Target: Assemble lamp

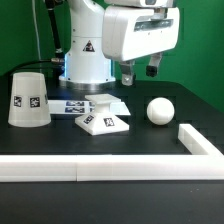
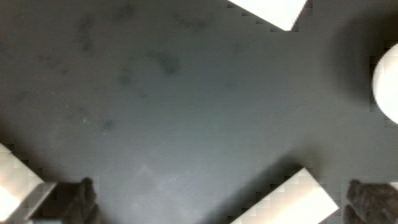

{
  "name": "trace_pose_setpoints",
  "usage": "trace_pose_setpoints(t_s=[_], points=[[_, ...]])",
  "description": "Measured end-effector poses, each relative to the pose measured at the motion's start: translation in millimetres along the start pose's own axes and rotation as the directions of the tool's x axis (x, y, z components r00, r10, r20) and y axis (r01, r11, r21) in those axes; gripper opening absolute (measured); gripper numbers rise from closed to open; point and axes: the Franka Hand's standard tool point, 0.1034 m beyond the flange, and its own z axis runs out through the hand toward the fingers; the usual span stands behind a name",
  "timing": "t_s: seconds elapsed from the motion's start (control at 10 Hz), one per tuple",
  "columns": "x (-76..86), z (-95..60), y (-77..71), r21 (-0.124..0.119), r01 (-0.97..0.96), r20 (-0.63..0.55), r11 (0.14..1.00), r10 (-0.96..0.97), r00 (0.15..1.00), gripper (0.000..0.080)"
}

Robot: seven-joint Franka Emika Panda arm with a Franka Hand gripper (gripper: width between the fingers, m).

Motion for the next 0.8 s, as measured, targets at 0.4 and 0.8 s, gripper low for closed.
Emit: trace_pose_setpoints(t_s=[0.4,0.8], points=[[-0.2,0.8,-0.2,0.001,-0.001,0.001,1.000,0.001,1.000,0.0699],[-12.4,5.6,-0.3,-0.019,-0.050,-0.018,0.999,0.049,0.999,0.0699]])
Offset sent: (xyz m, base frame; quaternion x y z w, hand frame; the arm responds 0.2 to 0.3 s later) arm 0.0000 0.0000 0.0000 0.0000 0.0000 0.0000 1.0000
